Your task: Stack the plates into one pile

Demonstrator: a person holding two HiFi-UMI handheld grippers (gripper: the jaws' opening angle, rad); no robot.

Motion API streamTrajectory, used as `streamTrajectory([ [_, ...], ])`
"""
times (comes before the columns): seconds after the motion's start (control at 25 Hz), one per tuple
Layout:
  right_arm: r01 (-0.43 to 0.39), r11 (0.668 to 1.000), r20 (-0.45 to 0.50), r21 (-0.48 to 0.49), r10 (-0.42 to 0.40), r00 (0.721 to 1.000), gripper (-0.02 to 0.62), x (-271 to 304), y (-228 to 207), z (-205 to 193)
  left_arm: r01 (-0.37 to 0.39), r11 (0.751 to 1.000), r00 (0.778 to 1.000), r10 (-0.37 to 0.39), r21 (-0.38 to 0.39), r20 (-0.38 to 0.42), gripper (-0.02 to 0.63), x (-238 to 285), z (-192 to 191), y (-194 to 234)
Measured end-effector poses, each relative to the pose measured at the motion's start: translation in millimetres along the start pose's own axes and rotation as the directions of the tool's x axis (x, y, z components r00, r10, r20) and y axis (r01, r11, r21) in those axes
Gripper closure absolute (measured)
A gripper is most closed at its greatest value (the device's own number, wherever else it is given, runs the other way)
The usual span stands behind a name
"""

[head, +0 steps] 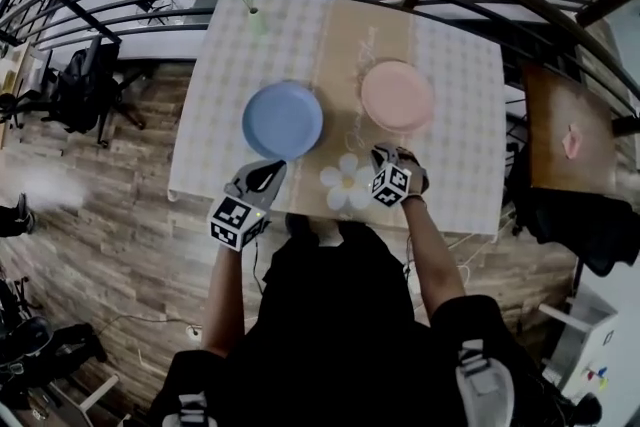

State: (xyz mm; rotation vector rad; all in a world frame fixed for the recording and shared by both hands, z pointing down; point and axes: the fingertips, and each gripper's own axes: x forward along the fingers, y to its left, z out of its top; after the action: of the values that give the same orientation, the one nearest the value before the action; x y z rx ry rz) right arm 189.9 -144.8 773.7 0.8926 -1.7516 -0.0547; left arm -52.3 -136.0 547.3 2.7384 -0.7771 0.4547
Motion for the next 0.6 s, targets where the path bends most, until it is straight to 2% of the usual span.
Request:
streamTrajectory([
  [0.12,-0.007,1.0,-0.006,-0.019,0.007,1.0,0.546,-2.6,-11.5,-18.4,-0.01,1.0,1.0,0.01,-0.01,0.0,0.606,11.6,1.9,-14.0],
  [0.28,0.008,0.995,-0.016,-0.104,-0.01,1.0,0.548,1.1,-30.4,-37.9,-0.028,0.999,1.0,0.028,-0.017,-0.002,0.605,25.5,4.3,-28.1],
  [0.6,-0.029,0.994,-0.006,-0.105,0.029,1.0,0.548,19.3,-59.8,-60.2,-0.09,0.995,0.996,0.089,-0.043,-0.01,0.606,51.2,9.1,-41.4],
])
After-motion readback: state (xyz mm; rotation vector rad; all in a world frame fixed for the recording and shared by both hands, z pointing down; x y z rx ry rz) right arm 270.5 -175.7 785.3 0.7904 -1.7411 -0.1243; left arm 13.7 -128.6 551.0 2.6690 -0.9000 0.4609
